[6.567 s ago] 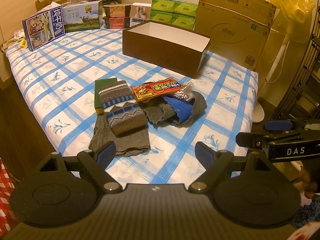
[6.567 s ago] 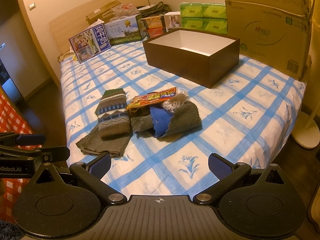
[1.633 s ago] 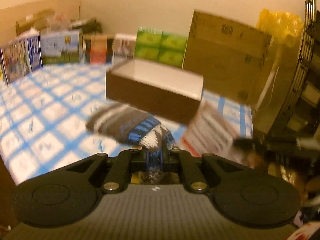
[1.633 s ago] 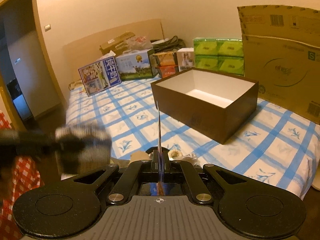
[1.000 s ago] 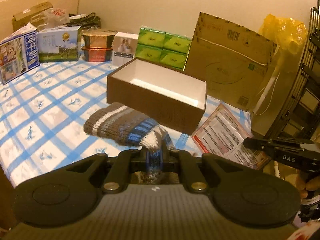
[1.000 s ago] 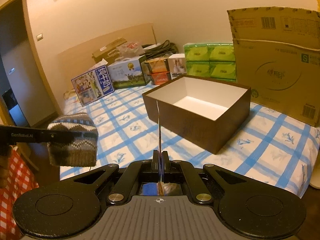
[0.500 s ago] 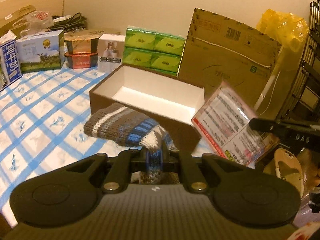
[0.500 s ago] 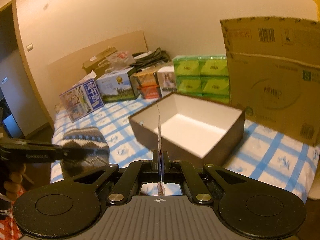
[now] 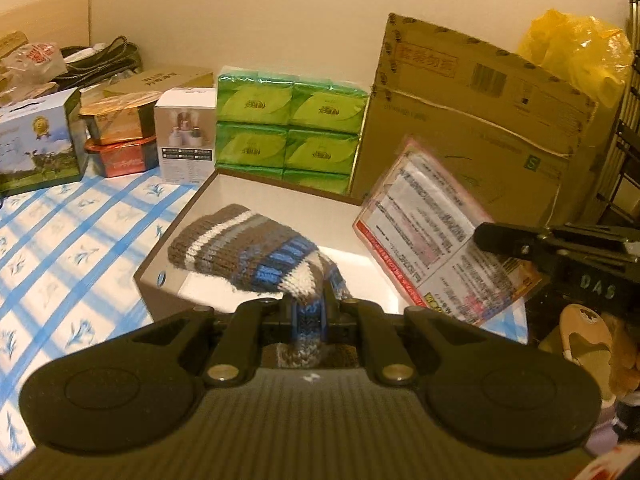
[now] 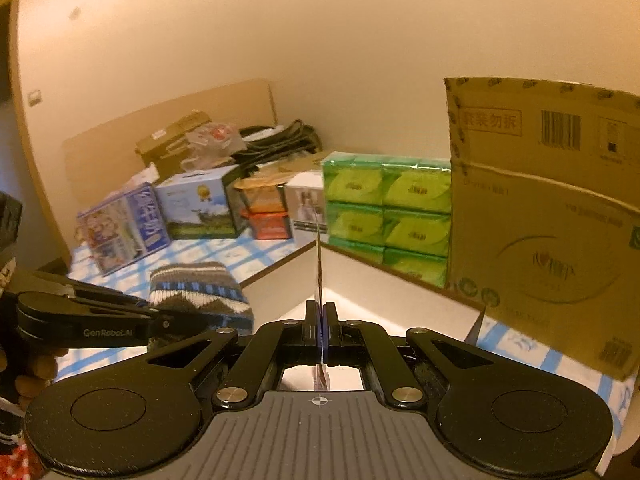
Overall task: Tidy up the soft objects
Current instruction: 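Carry the striped sock with the left tool into the brown box and release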
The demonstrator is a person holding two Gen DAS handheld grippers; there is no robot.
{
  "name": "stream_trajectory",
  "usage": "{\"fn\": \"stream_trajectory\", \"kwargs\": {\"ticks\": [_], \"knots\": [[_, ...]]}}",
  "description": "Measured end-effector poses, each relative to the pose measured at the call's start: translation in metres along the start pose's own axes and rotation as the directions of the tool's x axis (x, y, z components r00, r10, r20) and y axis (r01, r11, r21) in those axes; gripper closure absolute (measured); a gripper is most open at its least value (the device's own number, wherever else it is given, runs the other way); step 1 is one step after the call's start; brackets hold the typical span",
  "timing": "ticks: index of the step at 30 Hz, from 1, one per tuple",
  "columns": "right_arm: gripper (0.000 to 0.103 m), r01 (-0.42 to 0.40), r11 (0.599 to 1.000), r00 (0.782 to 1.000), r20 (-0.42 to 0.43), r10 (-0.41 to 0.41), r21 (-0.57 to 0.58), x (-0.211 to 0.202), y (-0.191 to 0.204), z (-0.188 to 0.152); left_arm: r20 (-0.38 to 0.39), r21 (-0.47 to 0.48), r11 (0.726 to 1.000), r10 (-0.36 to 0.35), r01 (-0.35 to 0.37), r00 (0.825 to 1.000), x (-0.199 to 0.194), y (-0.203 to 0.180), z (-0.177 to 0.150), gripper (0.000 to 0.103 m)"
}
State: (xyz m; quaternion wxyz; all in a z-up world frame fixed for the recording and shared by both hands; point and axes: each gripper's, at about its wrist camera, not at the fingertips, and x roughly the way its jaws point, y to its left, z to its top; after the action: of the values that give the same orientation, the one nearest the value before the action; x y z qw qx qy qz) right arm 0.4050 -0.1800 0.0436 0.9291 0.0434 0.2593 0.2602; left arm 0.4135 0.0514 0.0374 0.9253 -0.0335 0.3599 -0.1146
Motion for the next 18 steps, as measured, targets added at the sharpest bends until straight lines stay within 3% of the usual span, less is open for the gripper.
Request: {"fn": "stream_trajectory", "kwargs": {"ticks": [11, 18], "knots": [[0.102, 0.099, 0.995, 0.989, -0.115, -0.095, 0.033, 0.101, -0.033, 0.01, -0.111, 0.008, 1.0, 0.024, -0.023, 0.993, 0.087, 0.015, 0.026, 0.094], [0.102, 0.123, 0.991, 0.98, -0.166, -0.114, 0.046, 0.136, -0.043, 0.005, -0.154, 0.027, 0.999, 0.037, -0.033, 0.987, 0.122, 0.018, 0.029, 0.089]]}}
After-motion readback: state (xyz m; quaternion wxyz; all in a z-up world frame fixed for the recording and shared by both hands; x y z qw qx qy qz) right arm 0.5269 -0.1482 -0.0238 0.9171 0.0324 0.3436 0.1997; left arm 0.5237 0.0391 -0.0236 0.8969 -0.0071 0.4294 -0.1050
